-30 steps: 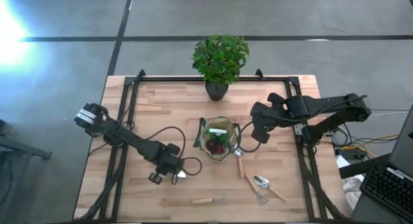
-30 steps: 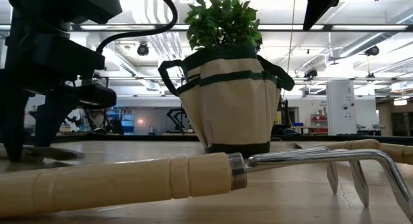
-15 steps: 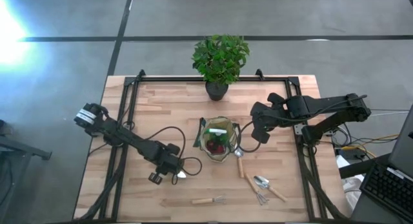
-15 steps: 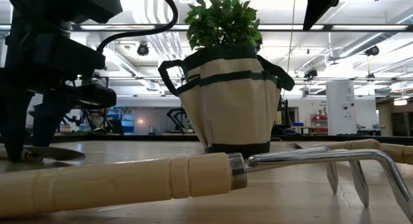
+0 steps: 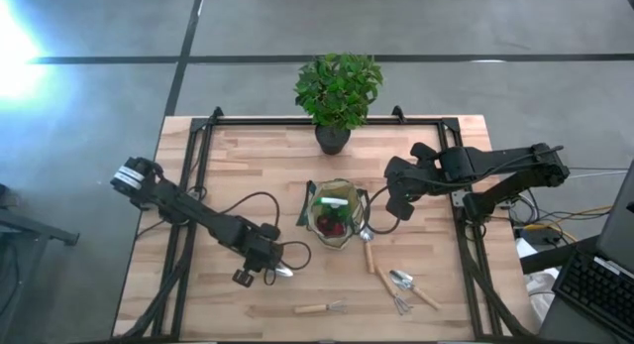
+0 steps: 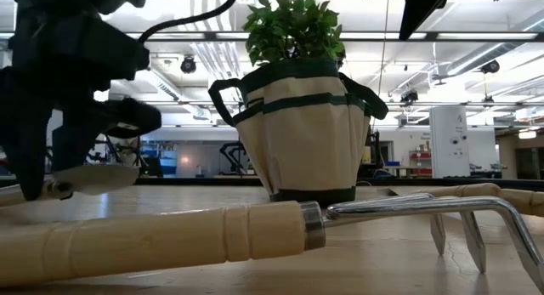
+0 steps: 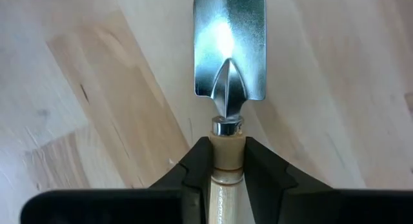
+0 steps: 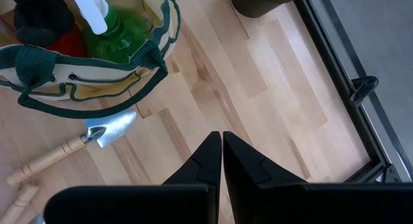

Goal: Pick & Place Garden tools in Gardening bag
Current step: Put the left brown trowel into the side pocket of the gardening bag

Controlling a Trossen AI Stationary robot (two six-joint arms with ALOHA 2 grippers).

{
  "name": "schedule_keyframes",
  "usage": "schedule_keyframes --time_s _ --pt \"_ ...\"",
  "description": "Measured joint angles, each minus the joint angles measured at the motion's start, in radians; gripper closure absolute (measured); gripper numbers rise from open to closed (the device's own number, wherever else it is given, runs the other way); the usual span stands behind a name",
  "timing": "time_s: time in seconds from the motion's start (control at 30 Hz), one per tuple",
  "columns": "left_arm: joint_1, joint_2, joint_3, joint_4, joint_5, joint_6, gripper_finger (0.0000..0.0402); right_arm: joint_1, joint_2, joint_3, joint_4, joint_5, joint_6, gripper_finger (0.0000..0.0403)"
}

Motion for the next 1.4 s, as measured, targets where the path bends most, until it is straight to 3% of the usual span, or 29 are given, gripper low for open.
schedule_keyframes --time_s 0.37,0.8,1.23,1.4 --pt "0.001 -0.052 0.0 0.107 -0.03 -0.016 0.0333 0.0 0.0 0.0 0.0 0.0 0.0 0.0394" --pt "0.003 -0.201 -0.001 0.283 -0.273 0.101 0.0333 0.0 0.0 0.0 0.0 0.0 0.0 0.0394" --pt "0.003 -0.256 -0.004 0.48 -0.275 0.254 0.0333 0.0 0.0 0.0 0.0 0.0 0.0 0.0394" --pt "0.004 -0.275 -0.069 0.655 -0.274 0.306 0.0333 0.0 0.0 0.0 0.0 0.0 0.0 0.0394"
